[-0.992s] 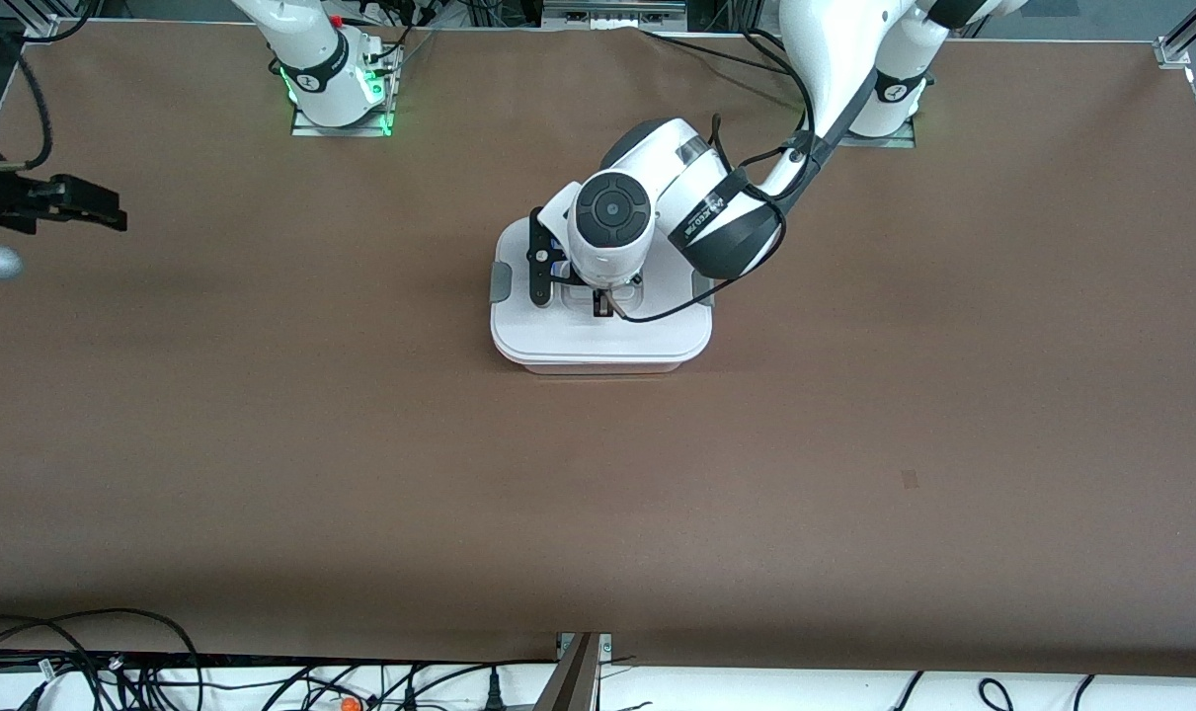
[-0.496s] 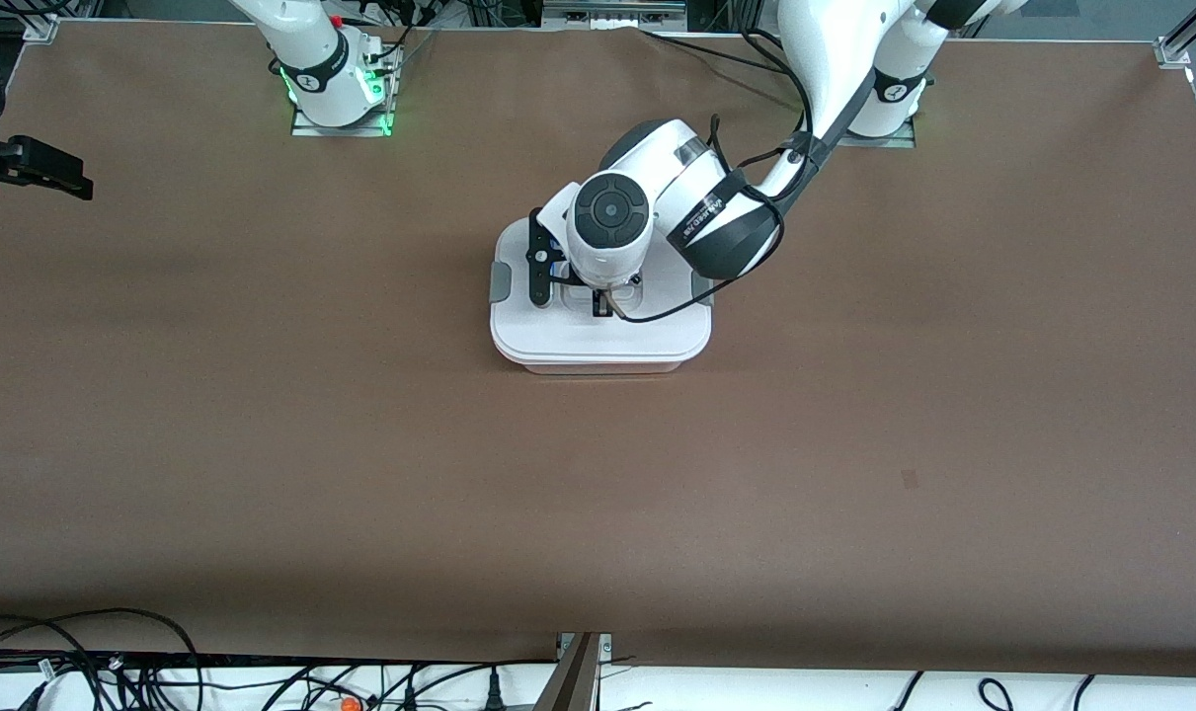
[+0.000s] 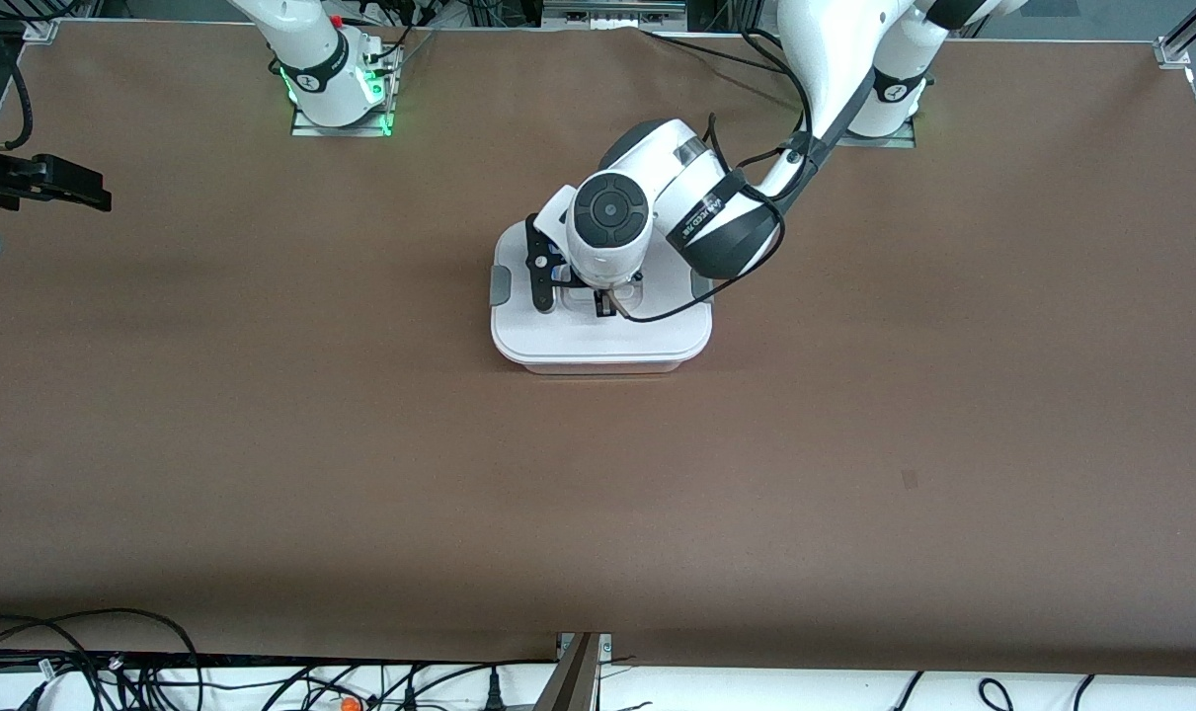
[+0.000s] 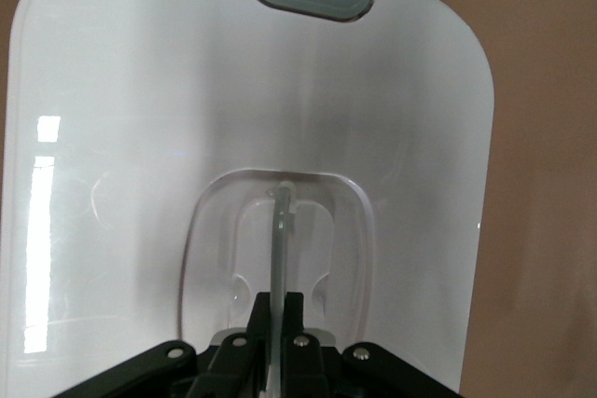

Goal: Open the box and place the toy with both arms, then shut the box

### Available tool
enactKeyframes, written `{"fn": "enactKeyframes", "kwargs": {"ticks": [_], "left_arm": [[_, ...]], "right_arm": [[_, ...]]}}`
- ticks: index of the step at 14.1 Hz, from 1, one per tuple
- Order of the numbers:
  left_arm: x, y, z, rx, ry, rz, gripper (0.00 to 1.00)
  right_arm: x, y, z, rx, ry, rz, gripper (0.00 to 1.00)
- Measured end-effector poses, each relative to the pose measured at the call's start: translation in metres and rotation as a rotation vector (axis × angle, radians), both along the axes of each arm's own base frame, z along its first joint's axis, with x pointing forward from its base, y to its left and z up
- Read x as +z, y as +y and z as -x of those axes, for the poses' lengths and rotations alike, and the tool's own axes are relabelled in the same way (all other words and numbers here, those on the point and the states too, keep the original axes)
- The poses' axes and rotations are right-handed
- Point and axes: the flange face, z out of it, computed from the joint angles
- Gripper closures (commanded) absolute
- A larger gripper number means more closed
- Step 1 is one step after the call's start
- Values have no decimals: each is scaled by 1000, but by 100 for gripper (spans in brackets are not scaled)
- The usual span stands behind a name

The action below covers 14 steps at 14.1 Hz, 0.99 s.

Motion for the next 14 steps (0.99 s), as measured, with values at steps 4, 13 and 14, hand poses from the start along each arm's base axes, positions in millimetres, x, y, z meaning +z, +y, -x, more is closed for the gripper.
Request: {"fn": "enactKeyframes", "kwargs": {"ticks": [4, 13, 14], "left_arm": [[0, 0, 0, 7, 0, -2, 100], [-5, 0, -1, 10, 4, -4, 98], [-4, 0, -1, 10, 3, -3, 45]], "right_arm": [[0, -2, 0, -3, -1, 0, 0], [0, 0, 0, -2, -1, -16, 0], [0, 0, 0, -2, -1, -16, 0]]}}
